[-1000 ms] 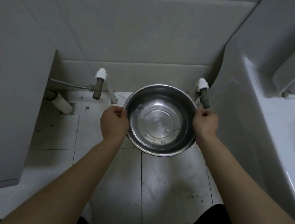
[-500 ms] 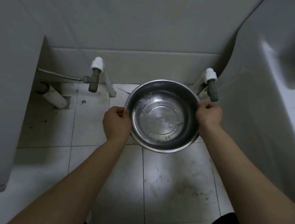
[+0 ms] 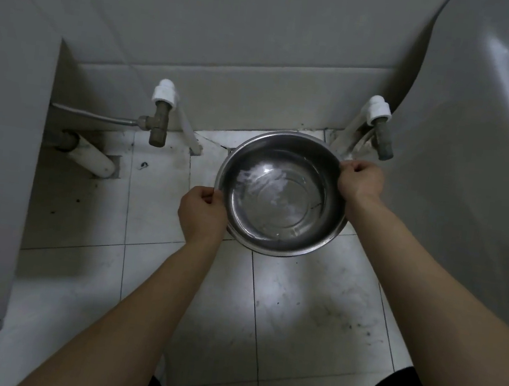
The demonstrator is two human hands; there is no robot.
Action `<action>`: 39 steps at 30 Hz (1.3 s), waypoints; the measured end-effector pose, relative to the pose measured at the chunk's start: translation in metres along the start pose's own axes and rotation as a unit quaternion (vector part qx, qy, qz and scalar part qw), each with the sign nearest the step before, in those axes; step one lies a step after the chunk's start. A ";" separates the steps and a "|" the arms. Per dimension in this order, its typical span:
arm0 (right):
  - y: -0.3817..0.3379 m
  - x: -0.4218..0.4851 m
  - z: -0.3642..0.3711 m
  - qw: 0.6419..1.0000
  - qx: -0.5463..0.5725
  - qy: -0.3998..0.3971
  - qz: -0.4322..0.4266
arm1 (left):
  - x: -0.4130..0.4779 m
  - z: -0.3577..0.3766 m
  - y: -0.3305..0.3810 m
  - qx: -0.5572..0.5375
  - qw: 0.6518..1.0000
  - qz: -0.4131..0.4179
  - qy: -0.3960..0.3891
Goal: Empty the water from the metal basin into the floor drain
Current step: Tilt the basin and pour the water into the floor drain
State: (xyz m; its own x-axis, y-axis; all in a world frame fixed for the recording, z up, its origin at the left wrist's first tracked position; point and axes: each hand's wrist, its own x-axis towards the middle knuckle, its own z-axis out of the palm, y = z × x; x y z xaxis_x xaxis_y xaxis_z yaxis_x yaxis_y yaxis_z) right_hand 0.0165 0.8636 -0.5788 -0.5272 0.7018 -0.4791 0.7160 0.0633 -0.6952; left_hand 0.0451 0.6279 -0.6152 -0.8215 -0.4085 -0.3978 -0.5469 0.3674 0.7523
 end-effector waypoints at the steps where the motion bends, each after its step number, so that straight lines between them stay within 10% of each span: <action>1: 0.000 0.000 0.000 1.000 -0.005 0.001 -0.003 | 0.001 0.000 -0.001 -0.001 1.000 -0.001 -0.001; 39: -0.011 0.008 -0.006 0.999 -0.033 -0.005 -0.023 | -0.004 0.005 -0.012 -0.049 0.995 -0.031 -0.079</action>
State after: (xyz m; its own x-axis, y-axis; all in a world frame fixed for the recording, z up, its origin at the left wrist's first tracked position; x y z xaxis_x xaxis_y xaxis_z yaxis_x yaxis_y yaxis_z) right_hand 0.0067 0.8727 -0.5721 -0.5642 0.6906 -0.4525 0.7196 0.1426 -0.6796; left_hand 0.0541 0.6287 -0.6255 -0.8057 -0.2887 -0.5172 -0.5857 0.2581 0.7684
